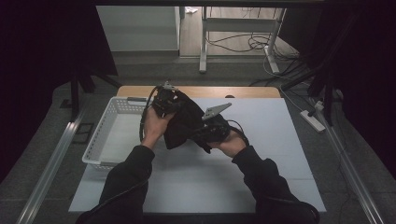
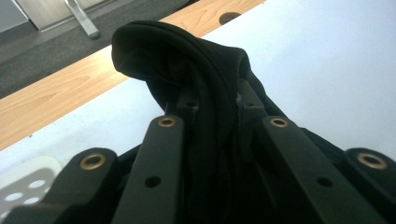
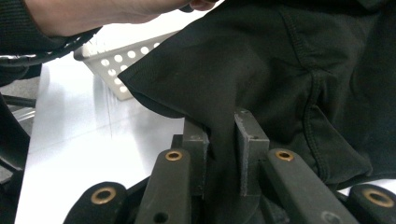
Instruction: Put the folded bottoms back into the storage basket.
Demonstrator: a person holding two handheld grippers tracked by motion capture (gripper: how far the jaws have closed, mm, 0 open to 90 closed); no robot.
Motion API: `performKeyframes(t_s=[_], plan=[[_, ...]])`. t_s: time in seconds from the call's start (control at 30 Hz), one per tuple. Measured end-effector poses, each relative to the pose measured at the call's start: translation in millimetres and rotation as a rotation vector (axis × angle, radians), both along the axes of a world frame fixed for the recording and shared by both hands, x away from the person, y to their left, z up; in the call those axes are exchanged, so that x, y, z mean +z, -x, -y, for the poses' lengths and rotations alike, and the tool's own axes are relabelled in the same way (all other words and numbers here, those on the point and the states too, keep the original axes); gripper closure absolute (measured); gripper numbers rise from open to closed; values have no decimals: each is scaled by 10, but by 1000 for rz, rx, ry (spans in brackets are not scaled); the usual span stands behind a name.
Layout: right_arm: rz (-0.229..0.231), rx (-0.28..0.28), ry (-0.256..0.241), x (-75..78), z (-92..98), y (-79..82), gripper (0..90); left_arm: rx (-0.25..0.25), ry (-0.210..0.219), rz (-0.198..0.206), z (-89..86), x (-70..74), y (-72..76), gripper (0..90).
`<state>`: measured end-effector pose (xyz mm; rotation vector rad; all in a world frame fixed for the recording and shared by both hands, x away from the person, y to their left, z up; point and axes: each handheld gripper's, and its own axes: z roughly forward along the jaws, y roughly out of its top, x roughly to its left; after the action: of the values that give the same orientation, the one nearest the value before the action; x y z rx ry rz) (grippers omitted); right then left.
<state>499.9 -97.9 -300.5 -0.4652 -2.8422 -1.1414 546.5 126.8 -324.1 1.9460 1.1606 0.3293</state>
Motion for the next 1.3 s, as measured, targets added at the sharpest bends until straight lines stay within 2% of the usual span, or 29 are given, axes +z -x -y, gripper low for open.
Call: performKeyframes(t_s=[0.2, 0.53, 0.77, 1.3], plan=[[-2, 9, -16, 16, -119, -13, 781, 2, 14, -6, -116, 0, -3, 775], [-3, 26, -39, 49, -337, -36, 780, 24, 13, 11, -366, 74, 27, 775], [-4, 40, -54, 75, -472, -50, 780, 42, 30, 19, -547, 87, 56, 775], [2, 67, -76, 94, -772, -64, 779, 80, 32, 43, -827, 172, 113, 775]])
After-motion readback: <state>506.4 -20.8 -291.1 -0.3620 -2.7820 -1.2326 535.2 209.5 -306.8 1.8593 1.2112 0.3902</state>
